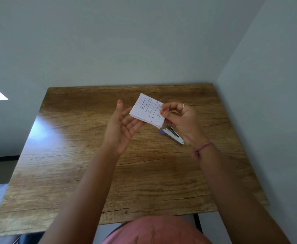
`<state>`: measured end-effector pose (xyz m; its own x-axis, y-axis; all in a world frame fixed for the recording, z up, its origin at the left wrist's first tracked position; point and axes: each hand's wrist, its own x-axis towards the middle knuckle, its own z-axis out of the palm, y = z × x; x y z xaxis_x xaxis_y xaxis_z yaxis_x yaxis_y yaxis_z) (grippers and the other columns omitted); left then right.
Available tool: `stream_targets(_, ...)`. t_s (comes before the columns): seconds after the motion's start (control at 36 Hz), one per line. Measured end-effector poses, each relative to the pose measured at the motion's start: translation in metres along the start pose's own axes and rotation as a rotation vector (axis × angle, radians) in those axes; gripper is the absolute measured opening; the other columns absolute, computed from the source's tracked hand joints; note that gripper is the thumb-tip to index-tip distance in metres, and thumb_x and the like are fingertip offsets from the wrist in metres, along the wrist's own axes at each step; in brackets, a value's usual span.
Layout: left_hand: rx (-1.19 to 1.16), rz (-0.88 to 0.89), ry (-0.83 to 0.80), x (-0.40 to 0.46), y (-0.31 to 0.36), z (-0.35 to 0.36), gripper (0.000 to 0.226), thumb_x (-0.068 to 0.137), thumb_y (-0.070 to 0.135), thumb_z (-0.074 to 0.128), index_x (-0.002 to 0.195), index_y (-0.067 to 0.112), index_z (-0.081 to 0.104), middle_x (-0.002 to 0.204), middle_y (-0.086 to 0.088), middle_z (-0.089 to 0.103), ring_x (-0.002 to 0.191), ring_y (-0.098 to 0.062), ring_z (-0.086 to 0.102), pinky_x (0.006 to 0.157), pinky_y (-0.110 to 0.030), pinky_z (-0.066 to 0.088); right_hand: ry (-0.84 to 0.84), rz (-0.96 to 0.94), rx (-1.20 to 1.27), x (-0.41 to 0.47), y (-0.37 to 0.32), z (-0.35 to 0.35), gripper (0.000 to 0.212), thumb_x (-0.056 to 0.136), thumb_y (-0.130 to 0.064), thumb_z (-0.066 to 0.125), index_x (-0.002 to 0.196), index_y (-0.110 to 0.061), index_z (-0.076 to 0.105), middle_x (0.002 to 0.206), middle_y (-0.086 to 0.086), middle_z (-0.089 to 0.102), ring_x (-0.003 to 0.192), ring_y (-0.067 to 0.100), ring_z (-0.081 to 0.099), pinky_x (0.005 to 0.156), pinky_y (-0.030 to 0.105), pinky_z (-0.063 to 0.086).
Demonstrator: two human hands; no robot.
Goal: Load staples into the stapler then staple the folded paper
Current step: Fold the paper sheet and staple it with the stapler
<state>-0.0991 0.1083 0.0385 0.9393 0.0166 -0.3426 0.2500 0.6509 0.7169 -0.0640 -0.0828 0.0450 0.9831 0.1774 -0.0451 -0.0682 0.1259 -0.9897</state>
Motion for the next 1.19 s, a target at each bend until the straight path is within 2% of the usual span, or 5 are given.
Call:
stream_targets(0.11, 0.044, -0.050, -0.048, -0.016, -0.031, 0.009, 0.068, 0.079, 0.060, 0.056, 0.118, 0.005, 0.059, 0.111, -0.016, 0.071, 0.103, -0.028, 0.069, 0.074, -0.027, 0.058, 0.102, -0.067, -0.016, 0.002, 0.008, 0.005, 0.013, 0.087, -0.002, 0.068, 0.087, -0.015, 0.069, 0.098, 0.004, 0.075, 0.093, 0.020, 0.073, 0.068, 0.028, 0.060)
stream_targets(0.44, 0.151, 0.029, 0.057, -0.019, -0.042, 0.019, 0.022, 0.081, 0.012, 0.073, 0.099, 0.000, 0.069, 0.092, -0.016, 0.075, 0.085, -0.020, 0.074, 0.065, -0.020, 0.056, 0.174, -0.041, 0.055, -0.003, 0.019, 0.018, 0.015, 0.084, -0.005, 0.071, 0.093, -0.013, 0.064, 0.093, 0.002, 0.075, 0.091, 0.017, 0.073, 0.066, 0.025, 0.058)
stream_targets(0.61, 0.302, -0.020, 0.023, -0.015, -0.031, 0.005, 0.022, 0.079, 0.011, 0.075, 0.097, -0.001, 0.070, 0.088, -0.015, 0.075, 0.081, -0.021, 0.074, 0.061, -0.021, 0.057, -0.091, 0.232, 0.050, 0.004, 0.006, -0.013, 0.033, 0.073, -0.011, 0.076, 0.105, -0.010, 0.068, 0.103, 0.010, 0.075, 0.099, 0.024, 0.071, 0.079, 0.031, 0.060)
stream_targets(0.89, 0.621, -0.142, -0.162, -0.002, 0.008, -0.008, 0.014, 0.066, 0.013, 0.077, 0.077, 0.005, 0.075, 0.084, -0.018, 0.075, 0.072, -0.020, 0.074, 0.057, -0.022, 0.057, -0.238, 0.505, -0.080, 0.009, 0.000, -0.024, 0.027, 0.060, -0.020, 0.081, 0.087, -0.018, 0.080, 0.094, 0.007, 0.077, 0.077, 0.010, 0.072, 0.067, 0.017, 0.058)
stream_targets(1.19, 0.192, 0.031, 0.002, -0.003, -0.007, 0.008, 0.032, 0.078, 0.029, 0.075, 0.097, 0.004, 0.067, 0.083, -0.006, 0.073, 0.073, -0.013, 0.069, 0.065, -0.023, 0.057, -0.030, 0.501, 0.415, -0.004, 0.016, 0.008, 0.021, 0.065, -0.013, 0.079, 0.086, -0.014, 0.077, 0.082, 0.001, 0.076, 0.070, 0.007, 0.070, 0.058, 0.018, 0.055)
